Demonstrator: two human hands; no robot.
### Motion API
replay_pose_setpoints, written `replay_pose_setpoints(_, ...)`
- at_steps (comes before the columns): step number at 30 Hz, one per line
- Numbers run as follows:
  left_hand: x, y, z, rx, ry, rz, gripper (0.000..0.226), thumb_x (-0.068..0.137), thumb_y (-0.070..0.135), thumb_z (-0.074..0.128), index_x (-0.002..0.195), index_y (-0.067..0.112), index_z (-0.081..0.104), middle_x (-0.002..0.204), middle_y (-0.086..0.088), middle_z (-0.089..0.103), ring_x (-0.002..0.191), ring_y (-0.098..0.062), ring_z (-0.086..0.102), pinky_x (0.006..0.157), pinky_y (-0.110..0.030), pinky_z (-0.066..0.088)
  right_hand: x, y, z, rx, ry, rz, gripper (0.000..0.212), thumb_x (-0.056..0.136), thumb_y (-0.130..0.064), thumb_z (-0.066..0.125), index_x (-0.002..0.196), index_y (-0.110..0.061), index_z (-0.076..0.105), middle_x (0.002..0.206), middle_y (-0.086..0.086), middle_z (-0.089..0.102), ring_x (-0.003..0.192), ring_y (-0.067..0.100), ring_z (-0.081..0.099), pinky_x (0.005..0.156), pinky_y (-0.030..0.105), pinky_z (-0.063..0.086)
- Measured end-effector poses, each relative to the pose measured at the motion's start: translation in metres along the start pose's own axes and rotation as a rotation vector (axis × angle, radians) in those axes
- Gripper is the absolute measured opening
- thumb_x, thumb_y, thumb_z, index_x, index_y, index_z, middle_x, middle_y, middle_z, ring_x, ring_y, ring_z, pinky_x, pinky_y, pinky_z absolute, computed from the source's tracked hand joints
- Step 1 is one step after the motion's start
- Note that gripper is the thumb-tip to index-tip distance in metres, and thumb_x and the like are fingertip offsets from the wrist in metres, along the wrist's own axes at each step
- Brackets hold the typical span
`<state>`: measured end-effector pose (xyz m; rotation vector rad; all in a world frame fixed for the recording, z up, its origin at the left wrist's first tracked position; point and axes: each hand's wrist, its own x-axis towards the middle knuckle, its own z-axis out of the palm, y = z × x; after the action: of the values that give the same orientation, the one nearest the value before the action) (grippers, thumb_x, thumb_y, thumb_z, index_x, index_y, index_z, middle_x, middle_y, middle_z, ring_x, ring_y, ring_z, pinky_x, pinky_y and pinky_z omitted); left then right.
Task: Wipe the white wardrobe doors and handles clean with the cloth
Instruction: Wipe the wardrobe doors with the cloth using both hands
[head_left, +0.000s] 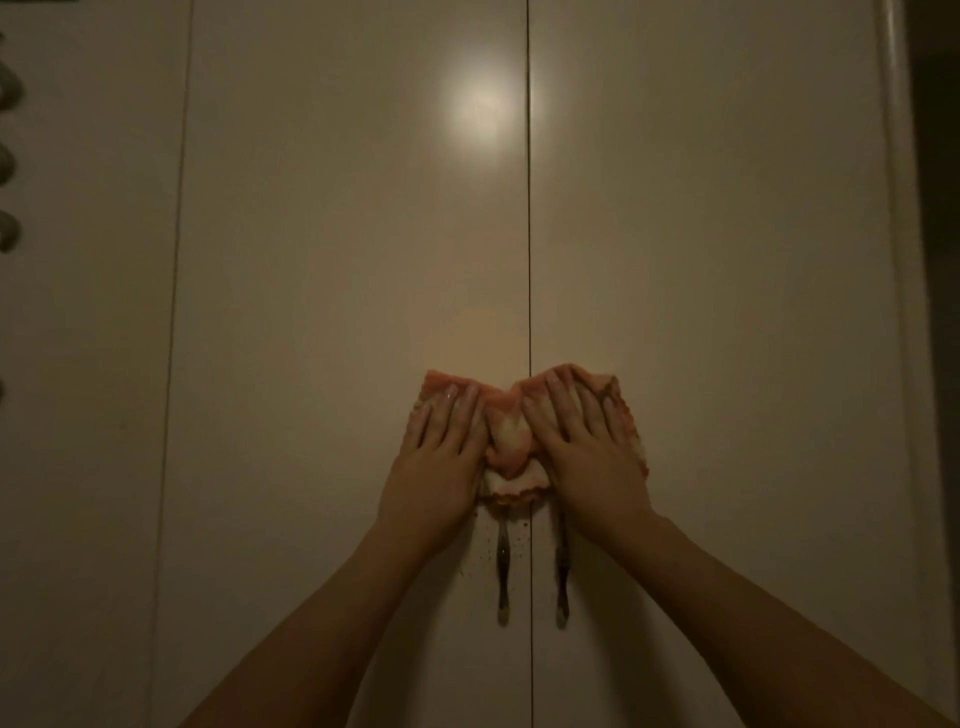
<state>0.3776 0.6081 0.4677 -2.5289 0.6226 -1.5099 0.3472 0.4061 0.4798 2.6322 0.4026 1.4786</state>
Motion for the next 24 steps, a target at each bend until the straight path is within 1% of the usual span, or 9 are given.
replay_pose_setpoints(3,-0.017,0.002,0.005,0.003,-0.012,0.019,0.07,0.096,0.05,0.023,0.154,0.012,0.017,0.162,-0.011,0.009,0.15,-0.032,0.005,0.118,-0.051,0.015,-0.012,0.005,0.0,-0.052,-0.006,-0.006,0.064,0.094,-0.051,0.027,0.154,-0.028,0.032,0.164,0.01,0.02,0.149,0.035,0.022,0.119,0.045,0.005)
replay_pose_setpoints(4,-0.022,0.003,0.007,0.005,-0.02,0.02,0.07,0.097,0.053,0.023,0.154,0.012,0.019,0.162,-0.011,0.01,0.15,-0.032,0.006,0.118,-0.051,0.016,-0.015,0.007,0.001,-0.067,-0.022,-0.004,0.065,0.092,-0.046,0.031,0.155,-0.029,0.03,0.165,0.009,0.017,0.151,0.033,0.019,0.12,0.043,0.001)
replay_pose_setpoints(7,-0.033,0.008,0.01,0.017,-0.05,0.013,0.068,0.1,0.054,0.015,0.153,0.012,0.022,0.162,-0.01,0.012,0.15,-0.031,0.008,0.118,-0.05,0.017,-0.021,0.008,0.001,-0.051,-0.048,-0.003,0.065,0.094,-0.048,0.024,0.157,-0.033,0.022,0.166,0.004,0.002,0.153,0.027,0.003,0.121,0.04,-0.006)
replay_pose_setpoints(10,-0.033,0.007,0.006,0.042,-0.042,0.025,0.067,0.099,0.054,0.021,0.15,0.011,0.03,0.16,-0.013,0.022,0.148,-0.032,0.016,0.116,-0.049,0.019,-0.019,0.012,0.003,-0.095,-0.038,0.006,0.065,0.098,-0.041,0.05,0.156,-0.033,0.023,0.165,0.004,0.004,0.152,0.028,0.008,0.121,0.041,-0.005)
replay_pose_setpoints(12,-0.026,0.002,0.001,0.069,-0.034,0.043,0.069,0.095,0.053,0.029,0.149,0.011,0.032,0.158,-0.014,0.026,0.148,-0.032,0.018,0.117,-0.049,0.021,-0.013,0.014,0.002,-0.109,-0.044,0.01,0.07,0.095,-0.042,0.058,0.156,-0.033,0.025,0.166,0.006,0.01,0.152,0.03,0.012,0.122,0.042,-0.001)
replay_pose_setpoints(15,-0.004,-0.003,-0.012,0.082,-0.032,0.018,0.074,0.09,0.052,0.032,0.15,0.01,0.028,0.159,-0.016,0.023,0.148,-0.033,0.015,0.119,-0.05,0.021,0.007,0.015,-0.009,-0.113,-0.012,0.017,0.074,0.093,-0.049,0.057,0.157,-0.03,0.024,0.166,0.008,0.01,0.153,0.032,0.01,0.119,0.043,0.0)
replay_pose_setpoints(17,0.014,-0.004,-0.022,0.084,-0.011,-0.019,0.074,0.091,0.052,0.027,0.151,0.009,0.025,0.159,-0.017,0.022,0.149,-0.034,0.014,0.12,-0.05,0.018,0.023,0.016,-0.02,-0.106,0.004,0.04,0.073,0.095,-0.059,0.039,0.159,-0.03,0.017,0.167,0.008,0.003,0.153,0.032,0.003,0.119,0.043,-0.003)
replay_pose_setpoints(19,0.033,-0.006,-0.031,0.077,0.023,-0.063,0.075,0.091,0.052,0.022,0.151,0.009,0.024,0.159,-0.016,0.023,0.148,-0.033,0.015,0.121,-0.049,0.016,0.041,0.016,-0.032,-0.083,0.012,0.069,0.072,0.097,-0.061,0.025,0.16,-0.03,0.009,0.167,0.007,-0.005,0.153,0.031,-0.005,0.118,0.043,-0.007)
replay_pose_setpoints(24,0.075,-0.018,-0.054,0.034,0.079,-0.141,0.072,0.092,0.05,0.013,0.154,0.013,0.015,0.162,-0.014,0.014,0.15,-0.032,0.008,0.121,-0.047,0.013,0.086,0.019,-0.054,-0.009,0.069,0.122,0.064,0.104,-0.046,0.033,0.16,-0.029,0.005,0.167,0.008,-0.007,0.153,0.031,-0.008,0.122,0.048,-0.002)
